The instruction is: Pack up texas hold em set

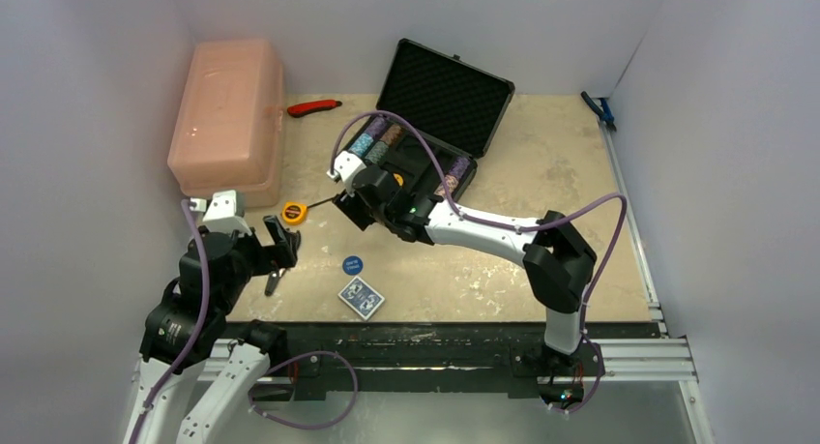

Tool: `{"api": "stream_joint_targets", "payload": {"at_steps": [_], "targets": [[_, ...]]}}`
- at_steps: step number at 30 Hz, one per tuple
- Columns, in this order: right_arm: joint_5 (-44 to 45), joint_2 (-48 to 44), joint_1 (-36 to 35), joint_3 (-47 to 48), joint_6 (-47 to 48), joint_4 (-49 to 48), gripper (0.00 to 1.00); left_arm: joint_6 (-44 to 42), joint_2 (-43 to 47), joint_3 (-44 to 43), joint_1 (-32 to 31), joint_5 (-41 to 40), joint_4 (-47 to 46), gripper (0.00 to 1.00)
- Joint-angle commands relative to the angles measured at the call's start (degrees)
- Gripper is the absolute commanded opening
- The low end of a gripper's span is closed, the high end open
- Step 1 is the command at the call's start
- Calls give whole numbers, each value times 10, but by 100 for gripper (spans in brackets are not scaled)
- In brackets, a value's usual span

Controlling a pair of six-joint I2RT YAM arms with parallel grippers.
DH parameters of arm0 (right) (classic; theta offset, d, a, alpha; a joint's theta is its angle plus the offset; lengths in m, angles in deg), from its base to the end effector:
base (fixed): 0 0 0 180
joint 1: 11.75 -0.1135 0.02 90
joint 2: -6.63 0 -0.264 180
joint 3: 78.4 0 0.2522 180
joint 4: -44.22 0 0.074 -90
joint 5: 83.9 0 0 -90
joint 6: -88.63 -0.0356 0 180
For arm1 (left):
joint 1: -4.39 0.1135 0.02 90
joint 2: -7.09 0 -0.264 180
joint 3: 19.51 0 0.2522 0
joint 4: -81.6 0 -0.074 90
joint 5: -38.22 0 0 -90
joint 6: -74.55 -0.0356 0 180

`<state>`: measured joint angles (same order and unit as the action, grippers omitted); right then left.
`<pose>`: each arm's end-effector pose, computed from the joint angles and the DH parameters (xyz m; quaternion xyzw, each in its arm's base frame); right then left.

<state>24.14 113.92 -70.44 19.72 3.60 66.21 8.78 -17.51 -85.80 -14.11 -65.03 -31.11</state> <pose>0.2379 0.3700 0.2696 -0.3883 0.7715 0.0974 0.4945 0.0654 -0.0133 0.3442 -0.1034 0.8364 -0.1019 0.5285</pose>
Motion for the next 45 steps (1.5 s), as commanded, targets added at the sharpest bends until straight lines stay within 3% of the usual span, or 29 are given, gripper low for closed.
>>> {"api": "stream_joint_targets", "payload": {"at_steps": [1,6,9,16,21,25,32,45], "targets": [[12,-30,7,-16,27,-104,0,1,-1,1,2,9,-12,100],[31,-17,13,-20,43,-130,0,13,-2,4,2,3,2,100],[14,-8,32,11,15,-92,0,7,2,8,2,0,-5,100],[-168,4,94,69,-23,-21,0,-5,11,6,2,-14,1,100],[-179,6,98,78,-20,-23,0,-10,13,8,2,-8,3,100],[-212,1,109,66,1,-40,0,-10,7,4,2,-9,5,100],[-249,41,128,125,66,21,0,-10,6,3,2,-9,10,100],[-414,84,230,208,179,134,0,-12,5,1,2,-4,14,100]]}}
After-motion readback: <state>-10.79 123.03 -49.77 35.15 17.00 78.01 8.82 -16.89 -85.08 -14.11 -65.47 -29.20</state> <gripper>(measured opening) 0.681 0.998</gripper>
